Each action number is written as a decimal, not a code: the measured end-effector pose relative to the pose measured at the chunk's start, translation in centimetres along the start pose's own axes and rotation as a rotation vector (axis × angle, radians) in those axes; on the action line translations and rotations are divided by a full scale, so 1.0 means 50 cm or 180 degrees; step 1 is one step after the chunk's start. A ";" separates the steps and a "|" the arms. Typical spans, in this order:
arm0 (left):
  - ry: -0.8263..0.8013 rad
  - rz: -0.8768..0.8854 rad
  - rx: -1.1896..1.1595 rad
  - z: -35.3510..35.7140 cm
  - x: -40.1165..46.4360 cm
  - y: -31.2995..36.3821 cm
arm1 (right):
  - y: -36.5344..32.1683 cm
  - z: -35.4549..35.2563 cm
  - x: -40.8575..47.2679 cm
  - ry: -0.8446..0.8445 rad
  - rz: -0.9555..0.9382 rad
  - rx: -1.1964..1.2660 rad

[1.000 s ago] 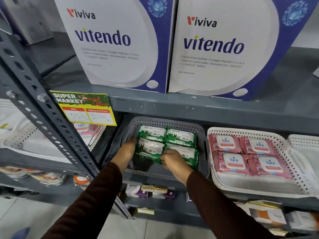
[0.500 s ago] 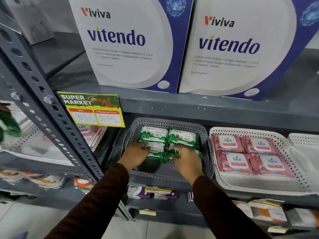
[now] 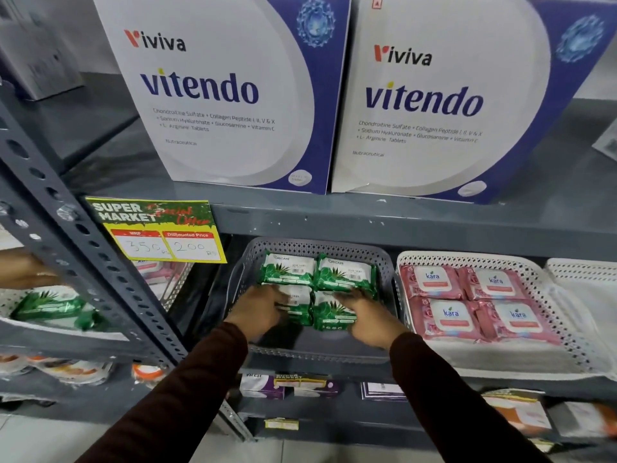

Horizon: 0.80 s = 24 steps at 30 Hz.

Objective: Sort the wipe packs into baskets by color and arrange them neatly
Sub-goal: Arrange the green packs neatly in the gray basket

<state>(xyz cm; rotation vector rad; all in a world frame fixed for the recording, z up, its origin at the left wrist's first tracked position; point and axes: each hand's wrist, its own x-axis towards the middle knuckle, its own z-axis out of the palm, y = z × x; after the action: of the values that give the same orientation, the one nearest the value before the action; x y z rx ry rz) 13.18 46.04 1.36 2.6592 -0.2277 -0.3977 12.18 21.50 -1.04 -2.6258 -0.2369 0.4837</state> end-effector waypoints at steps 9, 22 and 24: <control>0.0406 0.0450 0.0810 0.030 0.145 0.033 | -0.034 0.023 0.137 0.0719 0.0086 -0.0528; 0.0613 0.0354 0.0852 0.093 0.162 0.002 | -0.007 0.052 0.167 0.0960 -0.0136 -0.0767; 0.0647 0.0376 0.0881 0.099 0.163 0.000 | -0.006 0.055 0.169 0.0934 -0.0136 -0.0757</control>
<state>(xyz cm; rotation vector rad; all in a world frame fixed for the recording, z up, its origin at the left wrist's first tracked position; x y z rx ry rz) 19.36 42.25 -4.85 2.9122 -0.3987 -0.0591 18.90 24.95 -5.70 -2.8718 -0.2683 0.0535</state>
